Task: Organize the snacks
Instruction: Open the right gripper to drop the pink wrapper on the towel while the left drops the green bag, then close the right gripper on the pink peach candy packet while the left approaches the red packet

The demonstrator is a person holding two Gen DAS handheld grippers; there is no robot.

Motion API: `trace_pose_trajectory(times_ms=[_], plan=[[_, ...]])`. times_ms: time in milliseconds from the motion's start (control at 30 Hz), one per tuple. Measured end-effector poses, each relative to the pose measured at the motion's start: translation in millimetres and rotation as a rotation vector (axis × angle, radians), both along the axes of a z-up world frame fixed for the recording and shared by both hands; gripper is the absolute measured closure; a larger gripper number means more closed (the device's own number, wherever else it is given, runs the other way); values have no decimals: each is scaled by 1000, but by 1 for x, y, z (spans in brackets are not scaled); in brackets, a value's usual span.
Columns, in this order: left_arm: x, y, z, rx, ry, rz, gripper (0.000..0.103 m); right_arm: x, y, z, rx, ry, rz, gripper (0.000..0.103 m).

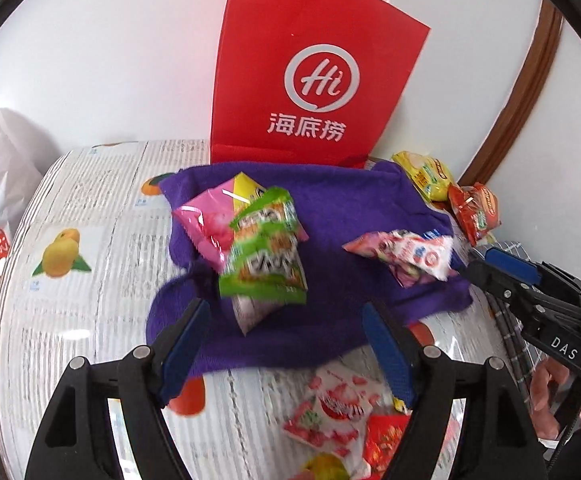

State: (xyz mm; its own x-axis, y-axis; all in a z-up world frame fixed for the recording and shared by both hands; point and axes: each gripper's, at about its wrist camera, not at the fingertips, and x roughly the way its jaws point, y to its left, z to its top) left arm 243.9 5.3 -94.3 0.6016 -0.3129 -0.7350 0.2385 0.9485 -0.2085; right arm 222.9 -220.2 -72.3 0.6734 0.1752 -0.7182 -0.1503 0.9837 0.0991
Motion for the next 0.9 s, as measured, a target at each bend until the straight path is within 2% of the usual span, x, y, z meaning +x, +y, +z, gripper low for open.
trace_pose_trajectory(times_ms=[233, 467, 900], plan=[[-31, -2, -8, 10, -4, -12, 26, -38, -1, -11, -1, 27, 4, 57], [-50, -4, -23, 6, 13, -16, 26, -73, 4, -41, 1, 86, 28, 57], [-72, -10, -48, 11, 48, -45, 26, -99, 15, -92, 1, 173, 78, 57]])
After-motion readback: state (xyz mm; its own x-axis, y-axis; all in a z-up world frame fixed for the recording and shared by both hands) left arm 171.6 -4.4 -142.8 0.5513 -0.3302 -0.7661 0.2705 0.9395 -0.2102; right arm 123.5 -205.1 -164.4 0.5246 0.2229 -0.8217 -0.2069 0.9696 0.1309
